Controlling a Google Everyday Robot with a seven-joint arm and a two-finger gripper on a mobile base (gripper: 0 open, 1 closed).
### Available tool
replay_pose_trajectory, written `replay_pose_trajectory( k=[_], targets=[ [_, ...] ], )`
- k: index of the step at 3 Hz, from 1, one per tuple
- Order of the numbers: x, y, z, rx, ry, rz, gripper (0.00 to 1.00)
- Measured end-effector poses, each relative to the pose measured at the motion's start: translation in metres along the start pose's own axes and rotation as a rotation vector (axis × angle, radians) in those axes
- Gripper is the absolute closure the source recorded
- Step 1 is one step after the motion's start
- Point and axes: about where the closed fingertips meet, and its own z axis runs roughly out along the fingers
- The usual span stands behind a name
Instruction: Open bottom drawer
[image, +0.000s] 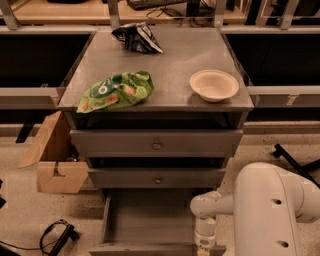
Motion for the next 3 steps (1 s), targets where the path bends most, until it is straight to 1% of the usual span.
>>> replay_pose_trajectory(
  k=[1, 2, 3],
  targets=[
    [-0.004, 0.004, -0.029, 0.114, -0.082, 0.026, 1.0],
    [0.011, 0.059, -0.075, 0.2, -0.171, 0.034, 1.0],
    [0.047, 0.156, -0.102, 0.179, -0.176, -0.038, 1.0]
  ],
)
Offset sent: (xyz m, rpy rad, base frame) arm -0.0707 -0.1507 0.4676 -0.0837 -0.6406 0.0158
